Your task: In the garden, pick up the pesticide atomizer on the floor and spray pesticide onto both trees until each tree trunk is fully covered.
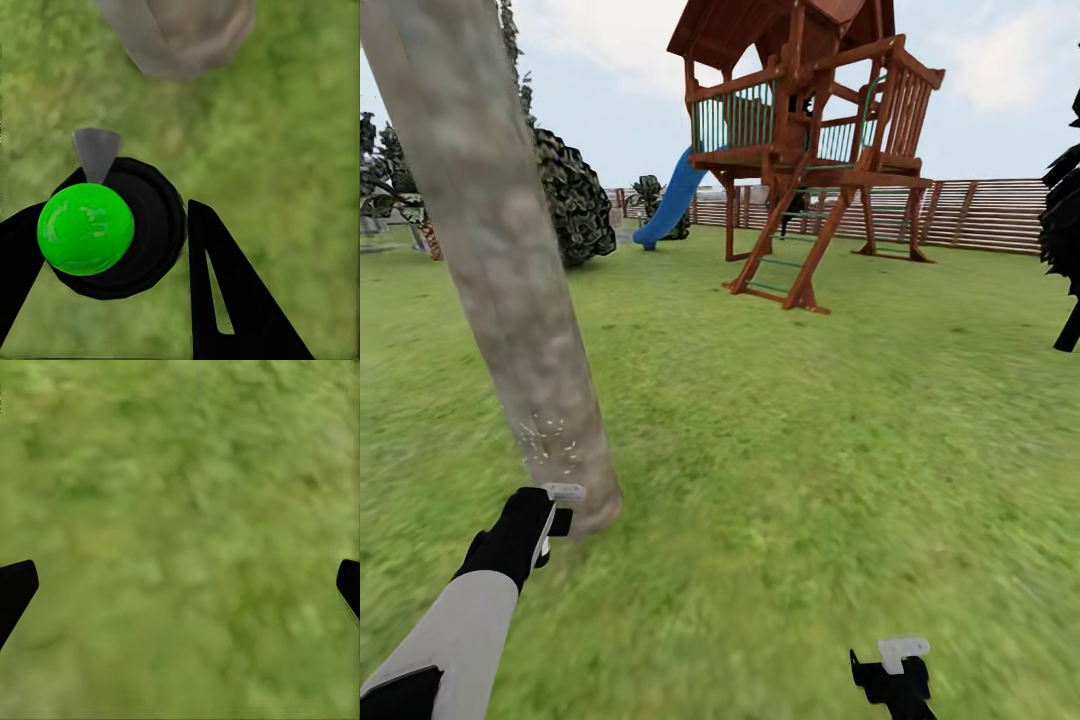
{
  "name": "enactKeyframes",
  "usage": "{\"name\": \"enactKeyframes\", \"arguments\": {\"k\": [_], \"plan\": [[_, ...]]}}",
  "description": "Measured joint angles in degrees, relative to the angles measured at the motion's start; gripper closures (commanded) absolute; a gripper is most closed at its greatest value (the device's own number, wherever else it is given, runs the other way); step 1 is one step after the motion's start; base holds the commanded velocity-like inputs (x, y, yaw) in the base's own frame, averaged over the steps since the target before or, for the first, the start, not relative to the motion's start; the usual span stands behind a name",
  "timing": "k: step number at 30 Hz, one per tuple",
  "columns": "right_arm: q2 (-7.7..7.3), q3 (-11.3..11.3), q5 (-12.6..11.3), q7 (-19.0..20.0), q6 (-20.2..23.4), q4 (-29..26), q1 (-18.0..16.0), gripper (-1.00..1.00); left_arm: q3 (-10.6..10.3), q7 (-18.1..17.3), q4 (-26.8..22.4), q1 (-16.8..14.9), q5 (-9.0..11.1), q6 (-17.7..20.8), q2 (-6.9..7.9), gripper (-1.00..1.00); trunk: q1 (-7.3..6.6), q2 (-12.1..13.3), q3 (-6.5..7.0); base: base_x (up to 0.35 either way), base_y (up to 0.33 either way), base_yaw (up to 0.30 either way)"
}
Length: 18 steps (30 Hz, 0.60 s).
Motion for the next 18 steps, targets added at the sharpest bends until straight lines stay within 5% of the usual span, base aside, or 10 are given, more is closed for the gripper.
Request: {"name": "enactKeyframes", "arguments": {"k": [14,18], "plan": [[0.00,0.0,0.0,0.0,0.0,0.0,0.0,-1.00,0.0,0.0,0.1,0.0,0.0,0.0,0.00,1.00,0.00,0.0,0.00,0.168,-0.240,0.274],[0.00,0.0,0.0,0.1,0.0,0.0,0.0,-1.00,0.0,0.0,0.0,0.0,0.0,0.0,0.05,1.00,0.00,0.0,0.00,0.184,-0.239,0.098]]}}
